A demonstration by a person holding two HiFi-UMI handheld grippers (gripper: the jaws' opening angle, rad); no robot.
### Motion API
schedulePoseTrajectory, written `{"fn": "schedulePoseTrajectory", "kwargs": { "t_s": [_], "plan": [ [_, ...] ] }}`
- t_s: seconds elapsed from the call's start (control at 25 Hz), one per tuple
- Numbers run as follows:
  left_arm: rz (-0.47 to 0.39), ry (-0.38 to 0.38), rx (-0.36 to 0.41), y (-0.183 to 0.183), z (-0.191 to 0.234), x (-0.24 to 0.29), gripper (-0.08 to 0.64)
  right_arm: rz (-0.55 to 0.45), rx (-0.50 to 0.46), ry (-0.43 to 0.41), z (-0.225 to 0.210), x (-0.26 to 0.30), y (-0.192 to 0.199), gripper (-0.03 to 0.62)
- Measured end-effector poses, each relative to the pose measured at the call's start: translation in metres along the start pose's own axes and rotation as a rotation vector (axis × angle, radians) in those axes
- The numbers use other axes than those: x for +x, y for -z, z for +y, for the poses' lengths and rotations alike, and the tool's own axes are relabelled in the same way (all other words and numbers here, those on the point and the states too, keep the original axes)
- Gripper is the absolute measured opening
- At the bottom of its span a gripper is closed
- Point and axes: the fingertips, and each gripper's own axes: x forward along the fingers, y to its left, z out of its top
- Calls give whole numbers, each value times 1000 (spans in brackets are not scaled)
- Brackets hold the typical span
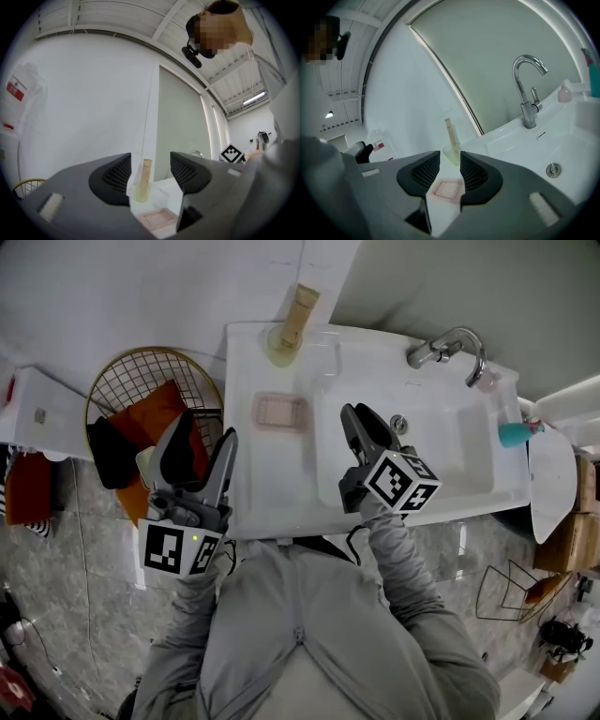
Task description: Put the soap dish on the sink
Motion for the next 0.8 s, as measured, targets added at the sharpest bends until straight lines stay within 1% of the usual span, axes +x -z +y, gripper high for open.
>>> {"fn": "schedulePoseTrajectory", "kwargs": {
  "t_s": [0.24,0.32,0.44,0.64,0.8],
  "plan": [
    [5,11,-9,2,-3,-3,284,-69,1,27,-1,-25,0,129],
    [7,13,-11,4,-4,-5,284,-89,-13,41,-1,-32,0,129],
    [11,13,-15,5,-4,-8,284,-107,-60,43,7,-42,-1,129],
    [19,13,-22,9,-5,-13,284,-137,-162,21,32,-55,-4,129],
    [27,10,-27,12,-4,-18,284,-173,-221,3,52,-64,-9,129]
  ]
}}
